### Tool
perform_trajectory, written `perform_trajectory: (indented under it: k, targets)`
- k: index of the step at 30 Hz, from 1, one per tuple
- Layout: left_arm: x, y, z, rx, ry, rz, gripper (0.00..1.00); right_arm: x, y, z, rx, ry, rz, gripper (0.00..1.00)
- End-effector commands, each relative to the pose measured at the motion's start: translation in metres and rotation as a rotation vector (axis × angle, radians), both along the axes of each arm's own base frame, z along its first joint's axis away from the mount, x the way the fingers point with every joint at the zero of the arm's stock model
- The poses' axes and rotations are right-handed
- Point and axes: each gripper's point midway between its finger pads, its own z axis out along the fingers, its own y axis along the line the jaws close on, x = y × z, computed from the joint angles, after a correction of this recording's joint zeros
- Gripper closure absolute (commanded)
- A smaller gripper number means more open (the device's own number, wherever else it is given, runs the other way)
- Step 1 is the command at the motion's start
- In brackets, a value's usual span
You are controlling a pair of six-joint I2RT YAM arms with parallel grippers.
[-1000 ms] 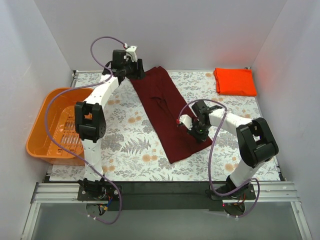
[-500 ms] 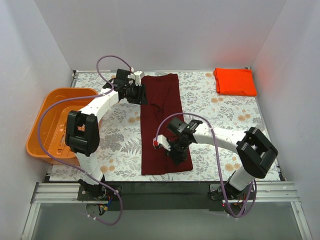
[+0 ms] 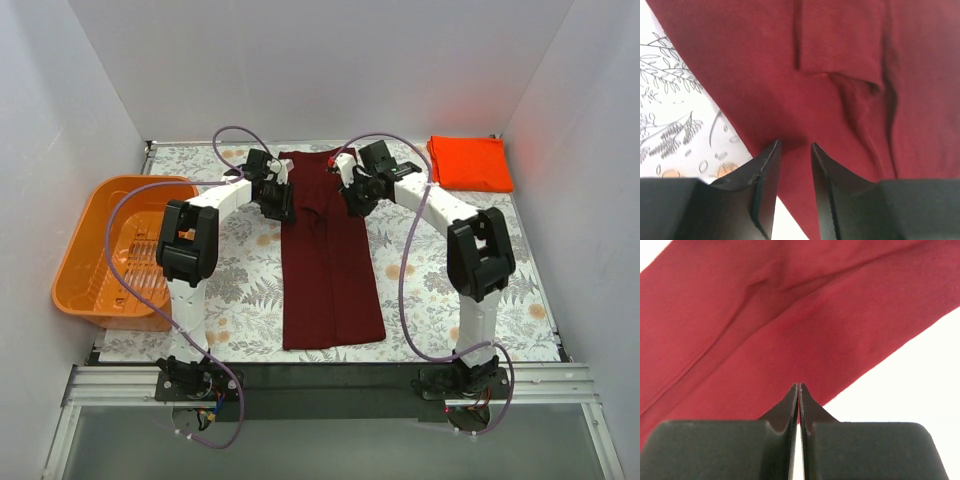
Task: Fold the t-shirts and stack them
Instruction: Fold the tshirt
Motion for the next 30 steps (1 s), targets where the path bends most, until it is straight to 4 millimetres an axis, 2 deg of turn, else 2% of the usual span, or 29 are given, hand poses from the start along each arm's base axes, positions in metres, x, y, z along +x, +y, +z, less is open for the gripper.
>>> perform_trajectory:
  k: [1,4,5,8,9,10,14,16,18,19,20,23,26,27,29,30]
  targets:
    - [0.022,0.001,0.017,0.009,-0.068,0.023,0.71,0.043,0.005,-0.012,-0.018,-0.051,-0.125,0.95]
    - [0.031,0.006,0.002,0.045,-0.067,0.033,0.75,0.058,0.000,-0.029,-0.022,-0.034,-0.184,0.96]
    - [0.035,0.009,-0.001,0.058,-0.073,0.042,0.76,0.060,-0.001,-0.043,-0.029,-0.014,-0.198,0.97]
    - [0.045,0.011,-0.016,0.068,-0.066,0.047,0.78,0.072,-0.014,-0.064,-0.051,-0.010,-0.271,0.98]
    - [0.052,0.010,-0.014,0.066,-0.080,0.050,0.78,0.077,-0.020,-0.068,-0.052,-0.010,-0.296,0.98]
    - [0.055,0.011,-0.022,0.071,-0.072,0.053,0.79,0.080,-0.024,-0.070,-0.047,-0.006,-0.321,0.98]
    - [0.075,0.010,-0.032,0.070,-0.083,0.059,0.79,0.095,-0.033,-0.081,-0.028,0.006,-0.352,0.98]
    - [0.088,0.010,-0.032,0.065,-0.097,0.072,0.79,0.101,-0.037,-0.087,-0.029,0.009,-0.354,0.98]
    - [0.094,0.008,-0.032,0.054,-0.103,0.075,0.79,0.109,-0.038,-0.085,-0.022,-0.004,-0.356,0.98]
    - [0.099,0.007,-0.028,0.048,-0.115,0.081,0.79,0.111,-0.039,-0.090,-0.022,0.002,-0.353,0.98]
    - [0.100,0.007,-0.032,0.048,-0.112,0.082,0.79,0.113,-0.040,-0.091,-0.020,0.003,-0.356,0.97]
    - [0.104,0.006,-0.032,0.042,-0.114,0.086,0.77,0.118,-0.040,-0.091,-0.017,-0.004,-0.352,0.96]
    - [0.106,0.002,-0.021,0.016,-0.130,0.078,0.71,0.120,-0.038,-0.074,0.000,-0.029,-0.342,0.91]
    - [0.109,0.001,-0.006,0.005,-0.153,0.077,0.66,0.121,-0.036,-0.065,0.009,-0.044,-0.330,0.88]
    - [0.111,-0.001,0.016,-0.013,-0.193,0.063,0.59,0.122,-0.033,-0.030,0.044,-0.089,-0.306,0.79]
    - [0.115,-0.002,0.044,-0.026,-0.246,0.059,0.52,0.122,-0.030,-0.015,0.062,-0.109,-0.291,0.75]
